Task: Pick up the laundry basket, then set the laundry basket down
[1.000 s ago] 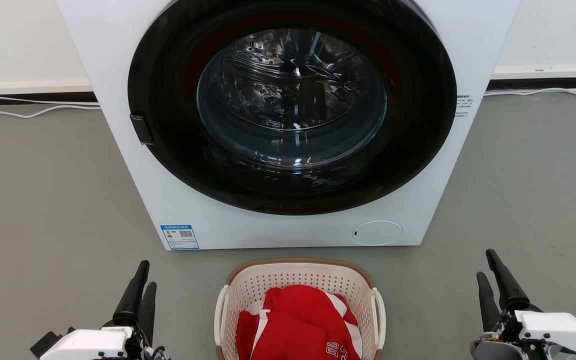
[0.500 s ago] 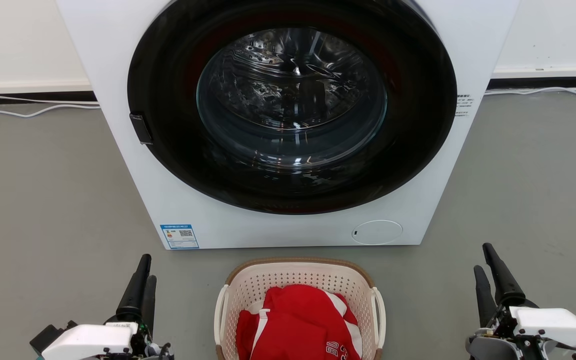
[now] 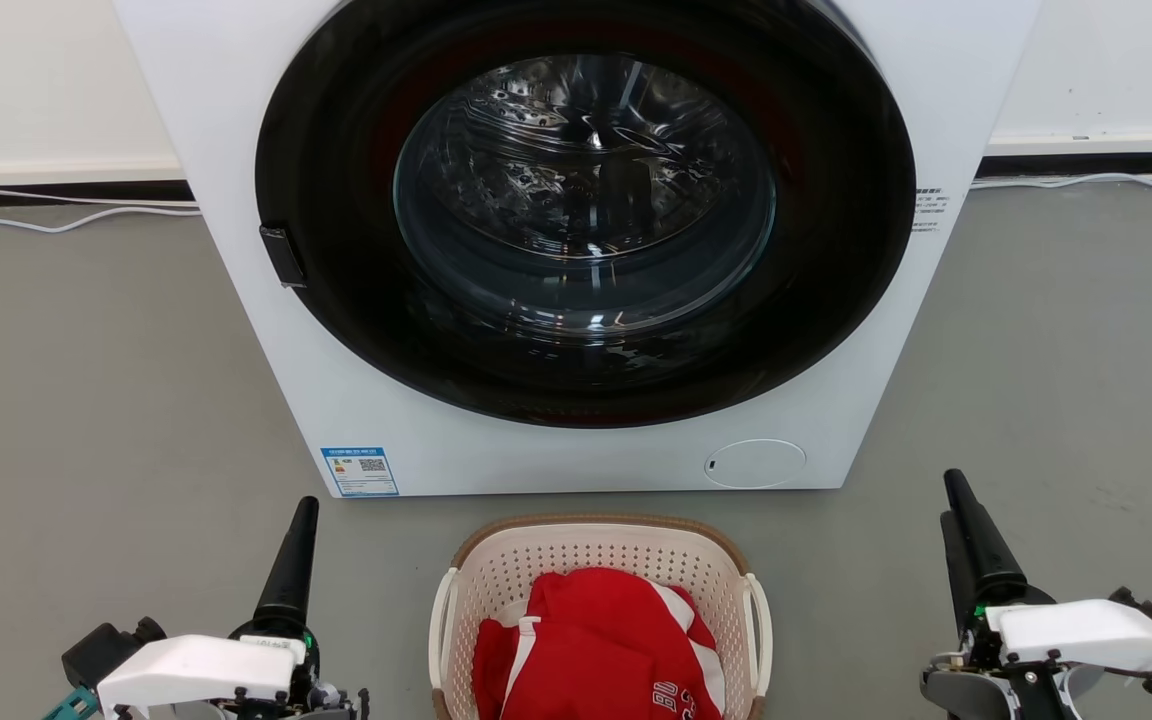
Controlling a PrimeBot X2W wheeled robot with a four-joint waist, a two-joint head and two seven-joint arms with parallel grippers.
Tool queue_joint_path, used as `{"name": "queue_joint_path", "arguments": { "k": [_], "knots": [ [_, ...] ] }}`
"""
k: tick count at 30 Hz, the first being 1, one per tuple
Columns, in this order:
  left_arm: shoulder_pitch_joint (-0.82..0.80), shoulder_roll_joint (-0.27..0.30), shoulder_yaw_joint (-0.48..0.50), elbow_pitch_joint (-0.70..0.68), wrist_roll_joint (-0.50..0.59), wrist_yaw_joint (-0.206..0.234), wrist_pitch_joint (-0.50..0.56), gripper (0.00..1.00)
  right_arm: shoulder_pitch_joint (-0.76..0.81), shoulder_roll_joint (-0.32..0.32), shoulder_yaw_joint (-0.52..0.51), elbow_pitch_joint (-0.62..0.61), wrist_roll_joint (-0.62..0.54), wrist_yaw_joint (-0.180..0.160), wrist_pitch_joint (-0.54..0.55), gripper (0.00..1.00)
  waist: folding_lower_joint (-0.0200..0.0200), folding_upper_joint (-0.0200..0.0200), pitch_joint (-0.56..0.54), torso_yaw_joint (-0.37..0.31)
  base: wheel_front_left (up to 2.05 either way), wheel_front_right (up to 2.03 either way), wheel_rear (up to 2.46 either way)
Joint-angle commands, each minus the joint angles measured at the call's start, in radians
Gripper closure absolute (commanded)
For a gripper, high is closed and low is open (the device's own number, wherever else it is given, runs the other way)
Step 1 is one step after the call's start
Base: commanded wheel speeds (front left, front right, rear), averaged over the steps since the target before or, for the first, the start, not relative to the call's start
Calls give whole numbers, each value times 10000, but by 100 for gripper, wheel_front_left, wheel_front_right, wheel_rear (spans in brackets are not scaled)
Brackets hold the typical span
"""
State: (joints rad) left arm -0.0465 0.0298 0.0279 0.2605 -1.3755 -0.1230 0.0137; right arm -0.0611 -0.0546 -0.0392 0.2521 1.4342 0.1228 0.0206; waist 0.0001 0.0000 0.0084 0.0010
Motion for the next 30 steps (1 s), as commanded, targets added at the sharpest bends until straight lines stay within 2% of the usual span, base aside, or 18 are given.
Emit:
{"name": "queue_joint_path", "arguments": {
  "k": [1, 17, 30],
  "knots": [
    [-403, 63, 35, -344, 271, -22, -87, 0, -385, -142, 136, -400, -273, 24, -154, 0, -1, 0, 1, 4, 0, 0, 0],
    [-397, 87, -167, -607, 3186, 52, -556, 0, -448, -386, 619, -465, -3027, 34, -623, 0, -1, 0, -2, -1, 0, 0, 0],
    [-403, 108, -419, -827, 4926, 226, -937, 0, -527, -329, 782, -411, -4948, 42, -1005, 0, -1, 0, 52, -54, 0, 0, 0]
  ]
}}
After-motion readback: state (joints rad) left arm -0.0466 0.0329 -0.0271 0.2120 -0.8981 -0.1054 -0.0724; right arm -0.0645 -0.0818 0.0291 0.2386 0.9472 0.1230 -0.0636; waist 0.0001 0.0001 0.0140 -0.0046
